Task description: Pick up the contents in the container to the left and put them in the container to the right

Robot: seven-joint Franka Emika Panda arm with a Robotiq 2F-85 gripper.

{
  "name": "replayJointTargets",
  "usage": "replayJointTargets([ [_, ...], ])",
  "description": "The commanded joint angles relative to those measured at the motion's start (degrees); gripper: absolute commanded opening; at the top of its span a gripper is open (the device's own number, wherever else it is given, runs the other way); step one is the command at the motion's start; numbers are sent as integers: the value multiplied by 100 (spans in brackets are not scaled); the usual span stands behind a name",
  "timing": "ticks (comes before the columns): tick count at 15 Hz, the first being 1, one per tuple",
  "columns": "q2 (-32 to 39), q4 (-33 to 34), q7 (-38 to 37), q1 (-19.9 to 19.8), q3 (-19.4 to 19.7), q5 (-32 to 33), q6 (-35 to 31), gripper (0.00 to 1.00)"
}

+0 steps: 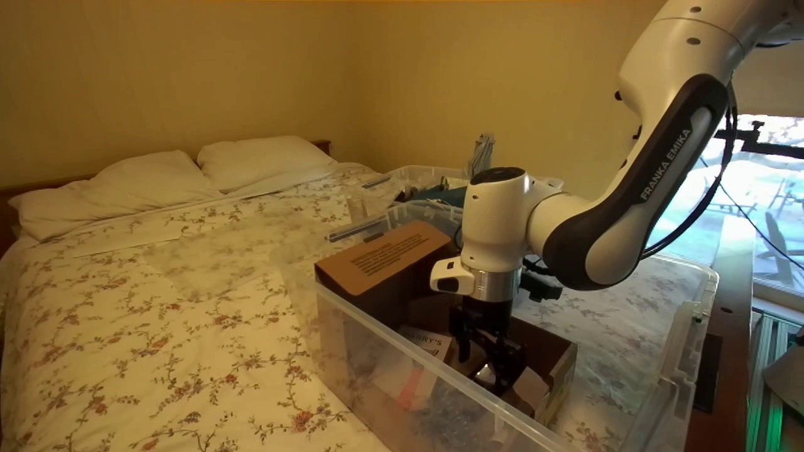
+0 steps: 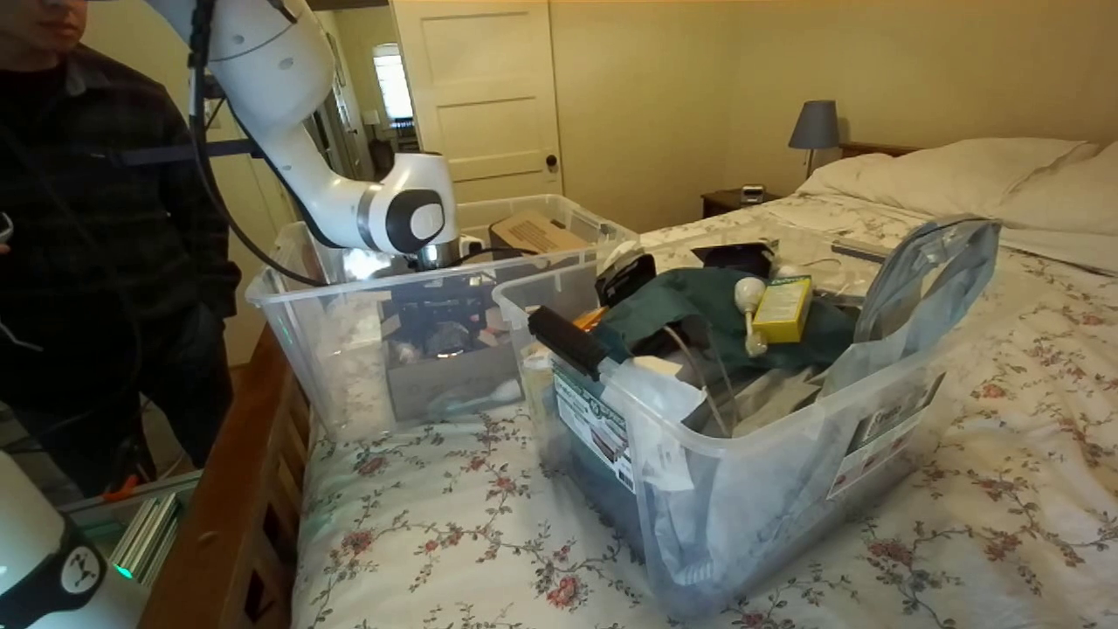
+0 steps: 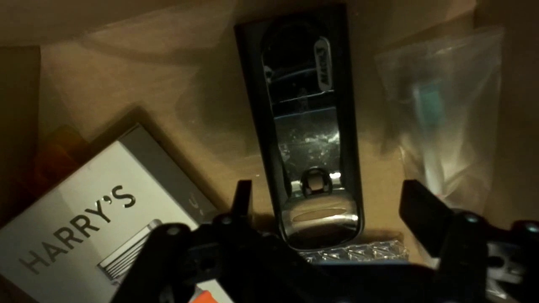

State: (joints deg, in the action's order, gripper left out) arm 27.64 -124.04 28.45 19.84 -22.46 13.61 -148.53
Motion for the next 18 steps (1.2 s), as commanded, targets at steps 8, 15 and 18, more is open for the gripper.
replayJointTargets([
  [8,501,436,49,35,40,175,47,62],
  [15,507,419,18,39,62,192,20,24],
  [18,429,407,-28,54,92,216,18,5],
])
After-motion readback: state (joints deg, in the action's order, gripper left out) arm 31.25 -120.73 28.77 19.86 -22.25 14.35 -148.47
